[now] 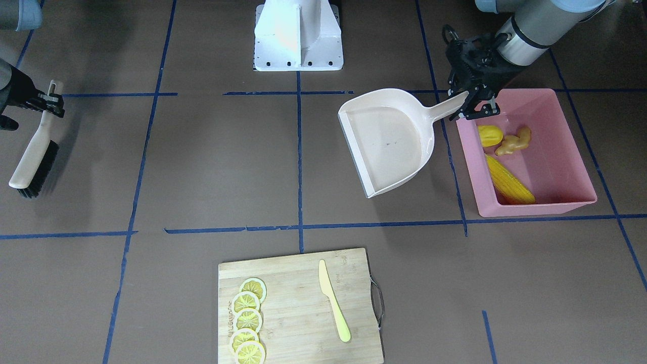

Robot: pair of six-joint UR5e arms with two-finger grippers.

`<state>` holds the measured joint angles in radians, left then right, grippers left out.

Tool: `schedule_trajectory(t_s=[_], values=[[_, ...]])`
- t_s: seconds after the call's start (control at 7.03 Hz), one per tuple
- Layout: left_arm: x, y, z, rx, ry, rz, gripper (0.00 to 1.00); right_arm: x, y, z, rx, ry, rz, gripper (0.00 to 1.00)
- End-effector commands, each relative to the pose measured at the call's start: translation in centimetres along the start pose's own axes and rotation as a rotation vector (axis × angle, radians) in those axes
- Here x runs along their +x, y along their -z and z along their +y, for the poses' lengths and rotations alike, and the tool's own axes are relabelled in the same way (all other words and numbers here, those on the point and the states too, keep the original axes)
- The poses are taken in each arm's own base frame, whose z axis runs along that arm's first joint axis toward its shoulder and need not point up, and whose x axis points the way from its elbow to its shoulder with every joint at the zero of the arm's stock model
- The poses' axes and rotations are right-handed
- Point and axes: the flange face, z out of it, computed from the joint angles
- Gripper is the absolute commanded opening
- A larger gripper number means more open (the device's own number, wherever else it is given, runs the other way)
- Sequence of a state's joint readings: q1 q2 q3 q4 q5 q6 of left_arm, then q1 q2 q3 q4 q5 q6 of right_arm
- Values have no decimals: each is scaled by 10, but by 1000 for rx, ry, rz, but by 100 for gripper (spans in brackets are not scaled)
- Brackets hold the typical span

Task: Sweep and dump trash into bin
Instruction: 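Raise the empty cream dustpan upright with the left gripper above the bin, then lower the cream dustpan onto the table beside the bin with the left gripper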

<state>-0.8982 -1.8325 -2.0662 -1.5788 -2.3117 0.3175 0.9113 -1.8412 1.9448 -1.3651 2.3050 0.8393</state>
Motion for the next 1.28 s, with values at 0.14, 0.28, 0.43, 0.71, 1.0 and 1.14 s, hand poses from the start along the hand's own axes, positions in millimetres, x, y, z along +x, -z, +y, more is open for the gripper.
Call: schedule_trajectory(t_s=[0.14,0.28,0.43,0.71,1.0,1.14], values=[[1,-19,-16,9,-40,20,0,9,-11,-3,-24,-9,11,16],[-1,-28,-17,18,-53,23,0,12,-14,-4,-29,-14,14,25],[-3,-31,-15,16,-53,23,0,13,-17,-4,-33,-15,18,29],[-3,-35,-16,12,-56,31,0,11,-16,-5,-30,-19,15,79],[7,-45,-20,14,-76,50,0,12,-15,-5,-27,-24,14,100],[15,-55,-20,4,-84,68,0,11,-14,-5,-25,-21,12,100]])
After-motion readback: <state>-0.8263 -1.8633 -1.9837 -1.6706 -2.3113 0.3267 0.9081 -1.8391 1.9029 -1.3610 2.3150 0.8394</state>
